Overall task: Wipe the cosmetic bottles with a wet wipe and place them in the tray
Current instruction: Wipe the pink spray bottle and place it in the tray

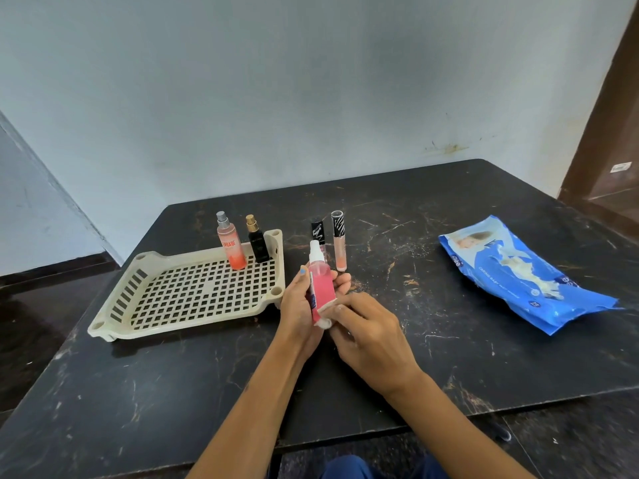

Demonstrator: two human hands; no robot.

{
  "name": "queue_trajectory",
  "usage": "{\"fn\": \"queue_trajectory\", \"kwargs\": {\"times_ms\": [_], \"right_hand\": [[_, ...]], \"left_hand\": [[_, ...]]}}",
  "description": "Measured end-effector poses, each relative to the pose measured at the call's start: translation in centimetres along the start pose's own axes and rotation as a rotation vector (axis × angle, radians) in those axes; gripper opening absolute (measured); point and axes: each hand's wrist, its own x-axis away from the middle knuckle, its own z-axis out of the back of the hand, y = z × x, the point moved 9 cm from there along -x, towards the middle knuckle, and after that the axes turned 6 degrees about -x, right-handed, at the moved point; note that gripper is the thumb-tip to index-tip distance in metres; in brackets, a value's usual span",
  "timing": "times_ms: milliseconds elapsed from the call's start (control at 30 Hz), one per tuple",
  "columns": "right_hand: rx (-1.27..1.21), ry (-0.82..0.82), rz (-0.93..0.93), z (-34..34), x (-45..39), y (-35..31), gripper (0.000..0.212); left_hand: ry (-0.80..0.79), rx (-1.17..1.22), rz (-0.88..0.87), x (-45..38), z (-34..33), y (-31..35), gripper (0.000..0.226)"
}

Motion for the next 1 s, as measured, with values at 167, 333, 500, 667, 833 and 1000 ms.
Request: {"fn": "queue_trajectory", "kwargs": {"times_ms": [167,333,500,667,833,1000], "right_hand": [[-0.159,0.018,-0.062,0.2,-0.2,0.6,0.018],[-0.136,0.104,-0.167,0.8,-0.4,2.1,0.029],[-0.089,0.172,-0.246,1.3,-0.4,3.0,0.033],[-0.038,0.159,-0.094,1.2,-0.5,0.9,0.031],[-0.094,0.079,0.057,0.8,-0.2,-1.1,0.021],[-0.182,0.092,0.028,1.5,-0.1,-1.4,0.011]], "left_hand": [[-0.046,-0.076,0.002,-0.2,0.0,-0.1,0.05],[-0.084,-0.217,-0.097,-0.2,-0.4,0.1,0.043],[-0.124,-0.358,-0.128,-0.1,-0.6,0.0,0.037],[-0.106,-0.295,-0.084,-0.1,-0.4,0.0,0.052],[-0.099,-0.241,-0.068,0.2,-0.4,0.1,0.061],[-0.098,-0.211,-0.114,0.4,-0.6,0.4,0.038]]}}
